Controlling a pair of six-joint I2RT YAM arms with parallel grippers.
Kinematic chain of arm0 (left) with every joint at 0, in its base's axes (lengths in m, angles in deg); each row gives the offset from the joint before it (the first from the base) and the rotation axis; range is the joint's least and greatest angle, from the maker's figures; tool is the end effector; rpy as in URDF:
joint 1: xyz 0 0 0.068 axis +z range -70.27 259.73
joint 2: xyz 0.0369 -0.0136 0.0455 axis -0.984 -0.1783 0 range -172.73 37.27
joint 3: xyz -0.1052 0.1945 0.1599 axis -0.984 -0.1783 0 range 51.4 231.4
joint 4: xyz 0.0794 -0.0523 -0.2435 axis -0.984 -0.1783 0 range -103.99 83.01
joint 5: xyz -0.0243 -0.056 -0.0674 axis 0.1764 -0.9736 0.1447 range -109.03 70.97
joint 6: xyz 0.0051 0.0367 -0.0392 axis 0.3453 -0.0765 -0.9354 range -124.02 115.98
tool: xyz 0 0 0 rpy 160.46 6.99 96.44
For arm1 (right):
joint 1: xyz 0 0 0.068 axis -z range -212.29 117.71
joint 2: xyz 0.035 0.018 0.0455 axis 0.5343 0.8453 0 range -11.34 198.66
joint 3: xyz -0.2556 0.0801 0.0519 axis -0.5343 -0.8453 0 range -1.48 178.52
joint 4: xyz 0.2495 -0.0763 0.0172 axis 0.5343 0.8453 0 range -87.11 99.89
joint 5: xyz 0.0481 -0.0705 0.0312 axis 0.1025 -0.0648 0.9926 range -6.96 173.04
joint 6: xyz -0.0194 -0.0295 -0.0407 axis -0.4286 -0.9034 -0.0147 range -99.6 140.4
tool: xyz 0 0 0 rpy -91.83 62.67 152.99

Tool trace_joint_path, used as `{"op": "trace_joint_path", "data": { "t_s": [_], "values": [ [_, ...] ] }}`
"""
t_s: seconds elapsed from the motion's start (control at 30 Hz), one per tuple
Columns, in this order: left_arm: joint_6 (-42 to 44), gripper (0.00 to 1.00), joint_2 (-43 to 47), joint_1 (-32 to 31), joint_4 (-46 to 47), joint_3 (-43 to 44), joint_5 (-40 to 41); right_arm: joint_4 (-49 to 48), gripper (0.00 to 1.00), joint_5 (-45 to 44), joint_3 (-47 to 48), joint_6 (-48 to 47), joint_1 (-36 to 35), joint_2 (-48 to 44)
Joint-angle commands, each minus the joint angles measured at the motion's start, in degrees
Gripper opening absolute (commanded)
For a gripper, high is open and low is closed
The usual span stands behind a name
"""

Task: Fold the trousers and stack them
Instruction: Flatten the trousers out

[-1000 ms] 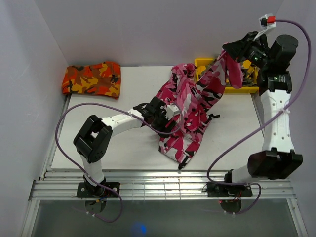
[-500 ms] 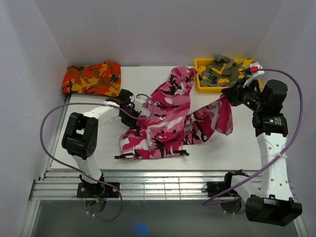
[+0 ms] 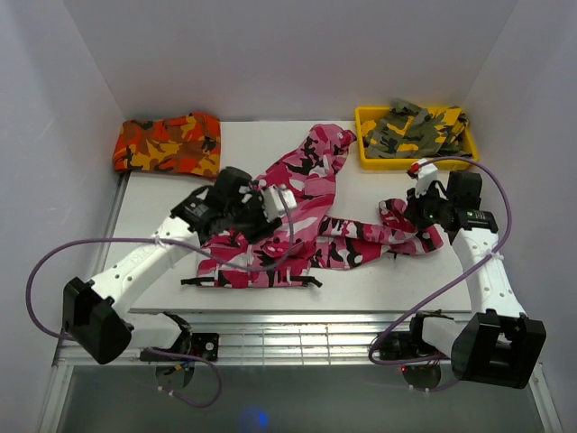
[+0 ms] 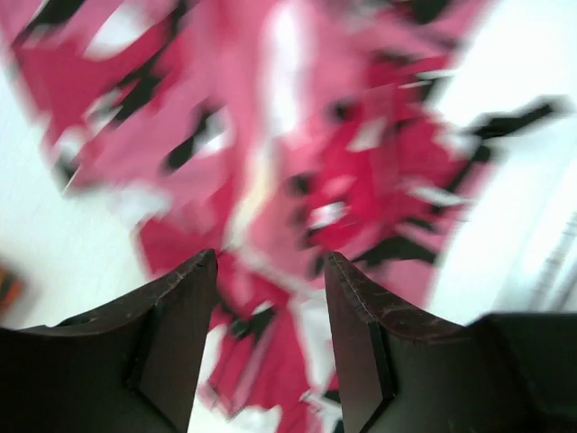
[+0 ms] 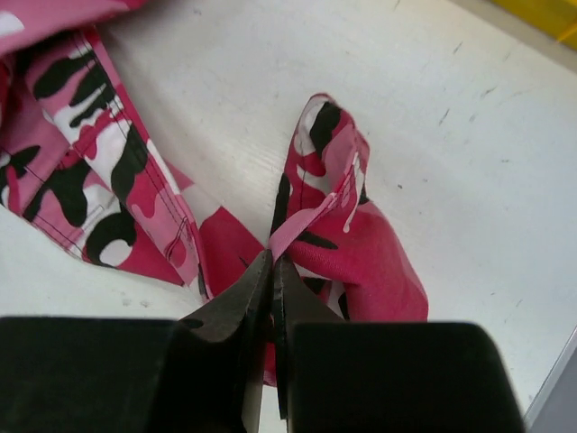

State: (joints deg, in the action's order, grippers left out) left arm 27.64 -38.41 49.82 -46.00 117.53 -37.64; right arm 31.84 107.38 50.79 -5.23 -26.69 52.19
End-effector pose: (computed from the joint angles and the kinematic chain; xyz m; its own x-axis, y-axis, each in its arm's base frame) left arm 0.2348 -0.1483 0.3070 -0.2090 0.6941 -0.6889 0.8991 0.4134 0.1438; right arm 0.2358 -0.0085 0.2922 -0.4821 -0.3487 -0.8037 -0.4801 0.8725 -0.0905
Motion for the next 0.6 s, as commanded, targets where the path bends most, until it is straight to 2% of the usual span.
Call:
{"op": "trace_joint_path", "data": {
  "t_s": [0.0, 0.07, 0.13, 0.27, 0.57],
  "values": [
    [2.10, 0.61, 1.85, -12.95, -3.19, -5.47, 0.14, 0.24, 0.08, -3.06, -2.08, -5.57, 0.28, -0.07],
    [0.08, 0.59, -0.69, -18.92, -0.48, -7.76, 3.31, -0.56, 0.08, -5.25, -3.40, -5.66, 0.28, 0.37],
    [-2.56, 0.58, -4.10, -21.67, 2.08, -8.29, 5.94, -0.91, 0.08, -8.15, -3.75, -6.01, 0.37, 1.16],
    [-6.08, 0.57, -10.34, -26.85, 6.21, -5.58, 6.04, -1.00, 0.08, -10.62, -4.37, -8.12, 0.98, 1.95],
    [-6.44, 0.57, -22.84, -29.41, 11.41, -4.08, 7.55, -0.74, 0.08, -10.98, -3.23, -8.39, 1.78, 6.34]
  ]
}}
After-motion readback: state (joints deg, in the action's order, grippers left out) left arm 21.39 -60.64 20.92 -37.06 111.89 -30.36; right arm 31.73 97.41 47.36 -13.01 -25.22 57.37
